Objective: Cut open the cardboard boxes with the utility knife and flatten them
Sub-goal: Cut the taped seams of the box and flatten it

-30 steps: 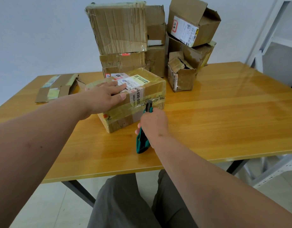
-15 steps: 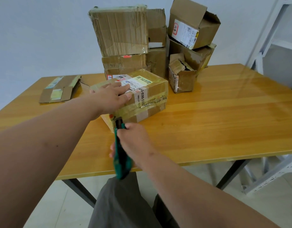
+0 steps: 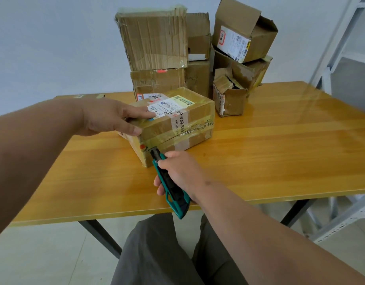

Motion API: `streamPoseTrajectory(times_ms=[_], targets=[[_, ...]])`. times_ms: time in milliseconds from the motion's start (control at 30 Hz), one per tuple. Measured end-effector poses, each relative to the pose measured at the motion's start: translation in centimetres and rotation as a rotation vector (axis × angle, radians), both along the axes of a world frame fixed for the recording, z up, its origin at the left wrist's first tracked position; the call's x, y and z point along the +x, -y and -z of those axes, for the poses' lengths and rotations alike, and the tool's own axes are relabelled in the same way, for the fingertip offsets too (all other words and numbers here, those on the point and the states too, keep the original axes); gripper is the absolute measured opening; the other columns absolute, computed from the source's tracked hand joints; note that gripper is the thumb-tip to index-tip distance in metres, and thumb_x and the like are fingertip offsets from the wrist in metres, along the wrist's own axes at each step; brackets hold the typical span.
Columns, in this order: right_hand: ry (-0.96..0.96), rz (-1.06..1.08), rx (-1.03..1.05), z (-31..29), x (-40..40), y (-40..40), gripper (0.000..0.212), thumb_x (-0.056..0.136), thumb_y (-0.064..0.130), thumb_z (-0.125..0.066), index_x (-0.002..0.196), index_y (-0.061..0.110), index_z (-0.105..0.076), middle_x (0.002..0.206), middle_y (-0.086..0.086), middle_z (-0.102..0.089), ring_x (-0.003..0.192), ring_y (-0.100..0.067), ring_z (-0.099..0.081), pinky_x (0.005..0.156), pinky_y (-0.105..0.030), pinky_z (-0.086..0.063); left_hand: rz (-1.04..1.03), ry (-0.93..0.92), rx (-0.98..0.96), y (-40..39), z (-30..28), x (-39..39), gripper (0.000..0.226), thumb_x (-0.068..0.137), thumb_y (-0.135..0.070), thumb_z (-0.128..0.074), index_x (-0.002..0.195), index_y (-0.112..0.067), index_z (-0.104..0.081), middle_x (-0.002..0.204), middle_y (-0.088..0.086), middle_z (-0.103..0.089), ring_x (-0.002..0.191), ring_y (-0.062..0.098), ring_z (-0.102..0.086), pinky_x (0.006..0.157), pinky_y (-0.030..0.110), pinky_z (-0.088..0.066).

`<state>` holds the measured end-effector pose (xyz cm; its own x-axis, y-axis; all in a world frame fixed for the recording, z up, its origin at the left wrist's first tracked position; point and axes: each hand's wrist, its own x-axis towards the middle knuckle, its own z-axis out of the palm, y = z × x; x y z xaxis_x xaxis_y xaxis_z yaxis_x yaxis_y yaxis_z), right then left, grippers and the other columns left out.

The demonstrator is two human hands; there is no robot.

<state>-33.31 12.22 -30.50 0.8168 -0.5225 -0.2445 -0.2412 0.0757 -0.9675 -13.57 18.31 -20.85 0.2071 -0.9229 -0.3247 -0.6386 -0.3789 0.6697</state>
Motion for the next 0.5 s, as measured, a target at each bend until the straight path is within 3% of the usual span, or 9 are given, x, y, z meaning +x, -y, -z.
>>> streamPoseTrajectory(times_ms=[100, 167, 300, 500], targets=[[0.031, 0.016, 0.037, -0.1, 0.1, -0.4, 0.013, 0.098, 0.007, -0.043, 0.105, 0.009, -0.054, 0.064, -0.013, -0.063, 0.043, -0.021, -0.059, 0.041, -0.023, -0.046, 0.005, 0.180, -0.030, -0.2, 0.2, -0.3, 0.054, 0.077, -0.046, -0.066, 0.127, -0.057, -0.050, 0.142, -0.032, -0.030, 0.133, 0.005, -0.028, 0.105, 0.028, -0.024], [0.045, 0.025, 0.063, -0.2, 0.0, -0.5, 0.013, 0.098, 0.006, -0.043, 0.096, 0.011, -0.054, 0.064, -0.014, -0.062, 0.043, -0.021, -0.058, 0.041, -0.022, -0.045, 0.024, 0.295, -0.057, -0.4, 0.4, -0.5, 0.053, 0.074, -0.057, -0.059, 0.125, -0.062, -0.045, 0.135, -0.037, -0.030, 0.132, 0.003, -0.029, 0.105, 0.029, -0.023], [0.088, 0.042, 0.142, -0.1, -0.8, -0.4, 0.013, 0.098, 0.007, -0.044, 0.093, 0.012, -0.054, 0.064, -0.014, -0.060, 0.044, -0.020, -0.057, 0.043, -0.024, -0.049, 0.030, 0.513, -0.104, -0.5, 0.8, -1.3, 0.061, 0.072, -0.068, -0.048, 0.132, -0.059, -0.041, 0.147, -0.029, -0.034, 0.139, 0.008, -0.029, 0.112, 0.036, -0.022], [0.029, 0.093, 0.199, -0.2, -3.5, 1.6, 0.014, 0.099, 0.010, -0.048, 0.109, 0.006, -0.055, 0.063, -0.013, -0.064, 0.052, -0.021, -0.059, 0.050, -0.030, -0.050, 0.041, 0.953, -0.079, 1.3, 1.4, -4.3, 0.073, 0.070, -0.080, -0.024, 0.138, -0.056, -0.037, 0.151, -0.012, -0.039, 0.135, 0.016, -0.036, 0.103, 0.042, -0.023]])
